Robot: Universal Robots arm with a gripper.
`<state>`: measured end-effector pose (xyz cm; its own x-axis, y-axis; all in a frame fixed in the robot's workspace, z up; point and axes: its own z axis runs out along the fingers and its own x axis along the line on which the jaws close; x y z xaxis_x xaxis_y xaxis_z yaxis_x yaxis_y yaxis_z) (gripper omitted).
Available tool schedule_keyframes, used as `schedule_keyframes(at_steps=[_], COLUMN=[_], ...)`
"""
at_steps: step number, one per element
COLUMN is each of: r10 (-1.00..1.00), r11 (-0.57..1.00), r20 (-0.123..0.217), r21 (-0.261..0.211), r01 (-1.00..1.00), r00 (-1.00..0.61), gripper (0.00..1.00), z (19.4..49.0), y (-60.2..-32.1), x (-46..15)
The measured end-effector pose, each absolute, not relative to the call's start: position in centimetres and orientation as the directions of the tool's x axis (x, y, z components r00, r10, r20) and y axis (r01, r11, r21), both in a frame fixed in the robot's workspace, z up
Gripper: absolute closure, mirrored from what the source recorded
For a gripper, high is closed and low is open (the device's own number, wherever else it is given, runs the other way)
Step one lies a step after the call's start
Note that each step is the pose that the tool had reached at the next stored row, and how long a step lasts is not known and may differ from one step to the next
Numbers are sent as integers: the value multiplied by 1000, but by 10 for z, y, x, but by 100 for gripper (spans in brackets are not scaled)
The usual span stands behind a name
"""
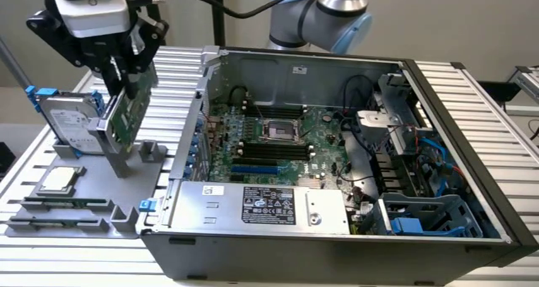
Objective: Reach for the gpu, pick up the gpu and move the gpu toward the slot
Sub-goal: 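Pick up the gpu and move the gpu toward the slot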
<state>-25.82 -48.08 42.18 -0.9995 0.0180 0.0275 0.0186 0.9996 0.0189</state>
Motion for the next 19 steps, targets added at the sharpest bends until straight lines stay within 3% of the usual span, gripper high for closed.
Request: schedule_keyframes(at_steps=[8, 19], r10=[17, 17], r11=[999, 999], r20=[29, 29], r21=[30, 44], r01=[18, 18], r00=[-999, -999], gripper=[74, 74], z=[453, 455], y=[-482, -482], x=[-222, -172])
